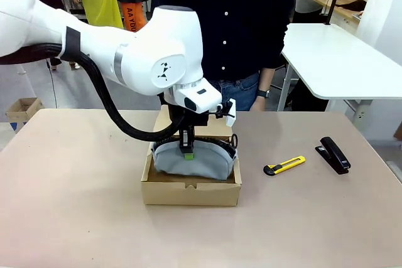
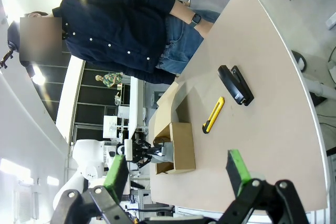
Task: Pack the items into the box.
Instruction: Pick up the item specified by the human and place it in the Mailer Box.
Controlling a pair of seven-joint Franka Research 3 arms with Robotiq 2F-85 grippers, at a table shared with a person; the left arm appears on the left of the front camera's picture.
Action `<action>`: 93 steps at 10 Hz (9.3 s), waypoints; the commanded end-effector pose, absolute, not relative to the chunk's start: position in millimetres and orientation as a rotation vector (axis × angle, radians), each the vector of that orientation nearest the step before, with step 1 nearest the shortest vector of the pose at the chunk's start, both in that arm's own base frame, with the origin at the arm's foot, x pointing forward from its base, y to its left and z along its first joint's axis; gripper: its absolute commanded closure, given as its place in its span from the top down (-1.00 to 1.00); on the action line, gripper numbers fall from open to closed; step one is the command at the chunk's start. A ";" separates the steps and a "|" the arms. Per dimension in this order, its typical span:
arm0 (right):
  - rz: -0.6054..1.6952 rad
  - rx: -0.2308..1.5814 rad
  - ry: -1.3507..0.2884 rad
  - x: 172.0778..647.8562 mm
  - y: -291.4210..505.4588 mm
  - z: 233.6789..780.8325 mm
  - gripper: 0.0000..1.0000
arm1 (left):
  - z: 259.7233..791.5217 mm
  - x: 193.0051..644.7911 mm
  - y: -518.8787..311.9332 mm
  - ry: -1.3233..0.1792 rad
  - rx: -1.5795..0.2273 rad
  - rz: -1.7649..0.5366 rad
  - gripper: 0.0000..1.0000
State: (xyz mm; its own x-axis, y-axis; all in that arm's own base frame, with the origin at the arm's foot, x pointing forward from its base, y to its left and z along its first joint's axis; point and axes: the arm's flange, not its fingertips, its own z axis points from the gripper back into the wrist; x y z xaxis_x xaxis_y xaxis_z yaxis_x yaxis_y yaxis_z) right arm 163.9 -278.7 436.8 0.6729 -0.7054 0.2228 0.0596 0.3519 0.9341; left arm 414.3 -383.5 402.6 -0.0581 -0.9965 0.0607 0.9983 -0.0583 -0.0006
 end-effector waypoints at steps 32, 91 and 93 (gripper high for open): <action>-0.530 1.119 -0.724 167.1 -279.7 439.0 1.00 | 529.7 275.4 41.9 -0.593 -0.928 -0.730 1.00; 1.645 -0.027 -0.137 455.9 110.5 315.5 1.00 | 469.7 223.8 137.8 -0.598 -1.077 -0.629 1.00; 1.634 -0.034 -0.107 466.7 106.6 306.4 1.00 | 469.7 223.8 137.8 -0.598 -1.077 -0.629 1.00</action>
